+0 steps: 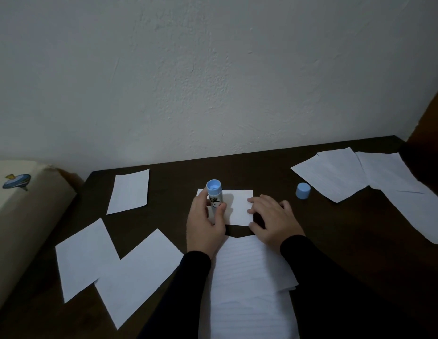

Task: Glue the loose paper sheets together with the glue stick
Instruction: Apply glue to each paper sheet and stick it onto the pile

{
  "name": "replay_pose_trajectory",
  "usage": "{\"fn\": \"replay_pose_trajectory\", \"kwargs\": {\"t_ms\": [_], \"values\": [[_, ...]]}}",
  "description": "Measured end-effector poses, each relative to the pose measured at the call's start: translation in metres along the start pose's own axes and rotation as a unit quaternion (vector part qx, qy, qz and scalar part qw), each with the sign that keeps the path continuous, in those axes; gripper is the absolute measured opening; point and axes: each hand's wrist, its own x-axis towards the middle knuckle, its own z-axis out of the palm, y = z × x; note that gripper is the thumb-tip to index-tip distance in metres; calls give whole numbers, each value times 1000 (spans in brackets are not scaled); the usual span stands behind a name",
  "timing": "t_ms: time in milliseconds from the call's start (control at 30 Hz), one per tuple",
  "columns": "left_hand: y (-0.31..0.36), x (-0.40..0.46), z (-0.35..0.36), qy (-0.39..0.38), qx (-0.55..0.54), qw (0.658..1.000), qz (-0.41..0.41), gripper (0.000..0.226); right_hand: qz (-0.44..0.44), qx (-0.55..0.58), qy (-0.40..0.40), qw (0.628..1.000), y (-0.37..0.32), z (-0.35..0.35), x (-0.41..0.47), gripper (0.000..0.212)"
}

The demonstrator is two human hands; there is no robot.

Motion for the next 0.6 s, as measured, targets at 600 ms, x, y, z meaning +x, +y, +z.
{"fn": "replay_pose_trajectory", "kwargs": {"t_ms": [600], "values": [[0, 5, -3, 184, -45, 977, -98, 48, 2, 6, 2, 1000, 1, 0, -1, 22]]}}
